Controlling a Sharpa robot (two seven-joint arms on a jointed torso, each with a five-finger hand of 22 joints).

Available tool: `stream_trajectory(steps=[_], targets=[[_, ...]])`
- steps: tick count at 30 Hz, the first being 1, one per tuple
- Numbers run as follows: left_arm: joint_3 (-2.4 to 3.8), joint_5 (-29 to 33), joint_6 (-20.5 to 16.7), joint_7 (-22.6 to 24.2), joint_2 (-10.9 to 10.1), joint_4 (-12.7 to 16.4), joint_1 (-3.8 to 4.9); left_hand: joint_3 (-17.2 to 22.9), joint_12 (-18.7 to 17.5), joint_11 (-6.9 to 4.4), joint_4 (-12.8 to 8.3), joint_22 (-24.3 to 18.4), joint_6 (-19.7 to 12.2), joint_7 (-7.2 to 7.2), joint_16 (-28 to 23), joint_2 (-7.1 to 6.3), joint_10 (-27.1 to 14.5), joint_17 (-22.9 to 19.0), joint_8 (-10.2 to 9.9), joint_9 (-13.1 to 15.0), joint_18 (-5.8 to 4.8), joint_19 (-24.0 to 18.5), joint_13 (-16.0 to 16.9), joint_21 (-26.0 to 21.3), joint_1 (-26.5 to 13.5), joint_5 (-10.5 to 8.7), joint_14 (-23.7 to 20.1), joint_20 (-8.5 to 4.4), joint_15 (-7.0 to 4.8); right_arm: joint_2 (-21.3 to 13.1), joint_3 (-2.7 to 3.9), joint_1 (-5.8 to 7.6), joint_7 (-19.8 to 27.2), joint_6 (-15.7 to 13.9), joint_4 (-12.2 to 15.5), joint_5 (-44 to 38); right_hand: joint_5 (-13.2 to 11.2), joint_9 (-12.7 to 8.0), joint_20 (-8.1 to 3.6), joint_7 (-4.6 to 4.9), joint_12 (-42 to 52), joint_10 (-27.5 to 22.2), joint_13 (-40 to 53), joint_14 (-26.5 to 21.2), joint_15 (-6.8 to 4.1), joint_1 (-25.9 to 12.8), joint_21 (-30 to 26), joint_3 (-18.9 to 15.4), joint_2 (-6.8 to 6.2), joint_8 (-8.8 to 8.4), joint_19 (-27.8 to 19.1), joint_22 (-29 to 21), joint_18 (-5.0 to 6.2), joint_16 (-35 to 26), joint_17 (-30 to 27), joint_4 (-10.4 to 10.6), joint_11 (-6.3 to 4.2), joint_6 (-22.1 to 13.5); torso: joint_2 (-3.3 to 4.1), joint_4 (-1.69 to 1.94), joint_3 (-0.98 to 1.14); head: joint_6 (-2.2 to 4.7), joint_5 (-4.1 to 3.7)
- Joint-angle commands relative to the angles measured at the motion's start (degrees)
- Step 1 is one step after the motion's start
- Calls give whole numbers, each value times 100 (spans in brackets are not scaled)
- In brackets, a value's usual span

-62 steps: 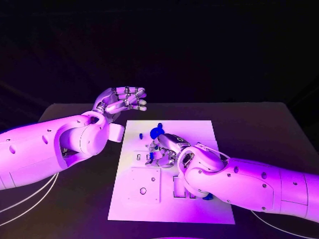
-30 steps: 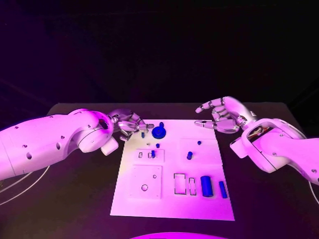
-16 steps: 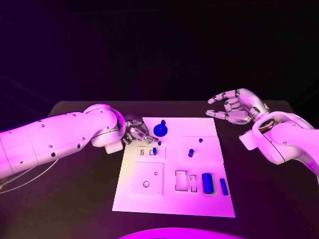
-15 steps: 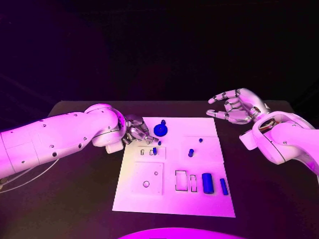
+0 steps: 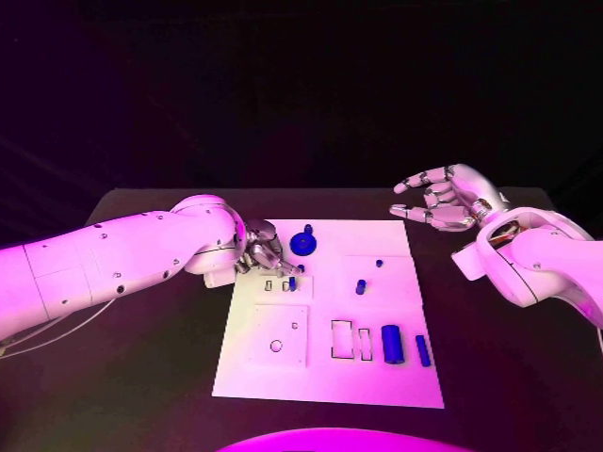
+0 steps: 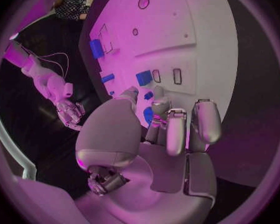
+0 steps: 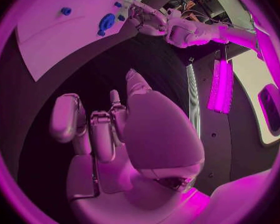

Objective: Assemble the parts on the task board

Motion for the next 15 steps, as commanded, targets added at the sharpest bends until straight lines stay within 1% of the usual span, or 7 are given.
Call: stream_trajectory(steps=[1,4,10,15], targets=[[-10,-36,292,-67,38,-9,9,-28,7,-14,-2,9,-16,-32,39,7,29,976,30,5,-78,39,-8,20,-50,-17,396,19,-33,18,2,0,-4,85,-12,-9,-16,6,-13,3,-12,-31,293,429,-26,-17,-38,22,23,21,-11,71,107,-20,878,19,-7,-49,3,-6,-1,-7,1],[-20,-17,313,-70,61,-11,9,-32,6,-16,-3,23,-14,-34,44,16,28,987,33,12,-81,47,-7,26,-64,-21,400,19,-33,27,2,0,-18,97,-22,-10,-29,6,-13,2,-17,-34,288,428,-26,-17,-50,24,27,25,-15,64,110,-23,872,16,-8,-52,0,-3,-2,-25,0],[-29,-4,373,-75,94,-22,9,-33,-2,-17,-4,27,-11,-36,51,27,21,1002,37,18,-81,49,-20,29,-72,-23,406,18,-34,45,1,-1,-43,129,-41,-26,-53,6,-13,3,-18,-35,286,425,-26,-9,-66,29,34,30,-20,56,112,-30,859,11,-8,-61,-5,-1,-5,-32,-10],[-37,0,414,-78,120,-35,9,-24,-11,-26,-10,51,-2,-47,63,55,16,1025,48,35,-86,62,-28,40,-59,-18,415,16,-39,63,0,-4,-63,151,-69,-37,-83,5,-14,3,-22,-38,280,426,-27,11,-66,43,53,41,-14,58,111,-31,861,5,-9,-71,-1,8,-7,-41,-33]])
